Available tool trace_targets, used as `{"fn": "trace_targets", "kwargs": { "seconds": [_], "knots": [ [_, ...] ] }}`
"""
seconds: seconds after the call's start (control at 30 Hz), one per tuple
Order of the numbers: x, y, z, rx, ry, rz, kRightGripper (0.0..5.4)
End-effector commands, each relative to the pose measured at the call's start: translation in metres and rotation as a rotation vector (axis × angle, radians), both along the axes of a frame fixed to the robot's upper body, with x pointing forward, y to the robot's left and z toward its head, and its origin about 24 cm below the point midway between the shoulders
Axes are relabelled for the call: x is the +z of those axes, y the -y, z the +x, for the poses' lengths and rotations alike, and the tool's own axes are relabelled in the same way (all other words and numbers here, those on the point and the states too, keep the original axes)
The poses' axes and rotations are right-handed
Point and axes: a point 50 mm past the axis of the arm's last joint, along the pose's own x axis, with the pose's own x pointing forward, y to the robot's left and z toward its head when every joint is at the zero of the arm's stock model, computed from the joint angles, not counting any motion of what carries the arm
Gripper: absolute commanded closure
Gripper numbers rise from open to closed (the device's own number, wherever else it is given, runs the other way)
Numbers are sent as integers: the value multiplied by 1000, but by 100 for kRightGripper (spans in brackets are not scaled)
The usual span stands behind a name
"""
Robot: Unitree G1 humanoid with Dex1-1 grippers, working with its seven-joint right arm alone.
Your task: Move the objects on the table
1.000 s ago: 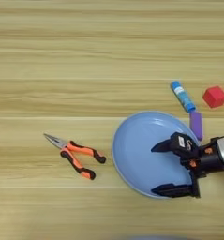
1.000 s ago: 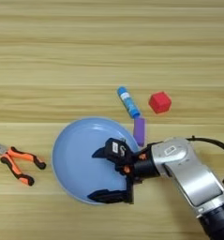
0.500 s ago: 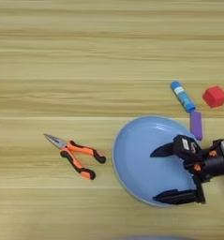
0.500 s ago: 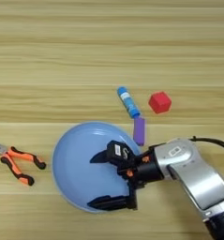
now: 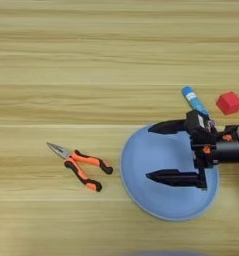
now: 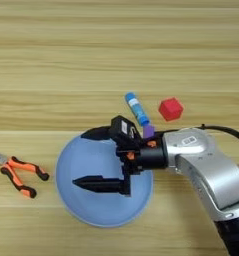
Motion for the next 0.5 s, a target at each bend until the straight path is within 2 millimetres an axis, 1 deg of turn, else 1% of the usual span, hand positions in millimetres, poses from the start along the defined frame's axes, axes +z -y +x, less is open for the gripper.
{"fn": "trace_targets", "kwargs": {
  "seconds": [0.03,0.17,0.23,0.4,0.5],
  "knots": [
    [21,-20,12,-54,143,5,2],
    [20,-35,16,-89,147,-1,2],
    [16,-46,17,-107,146,-19,2],
    [6,-67,18,-140,119,-58,2],
    [-2,-76,17,-148,90,-89,2]
  ]
}}
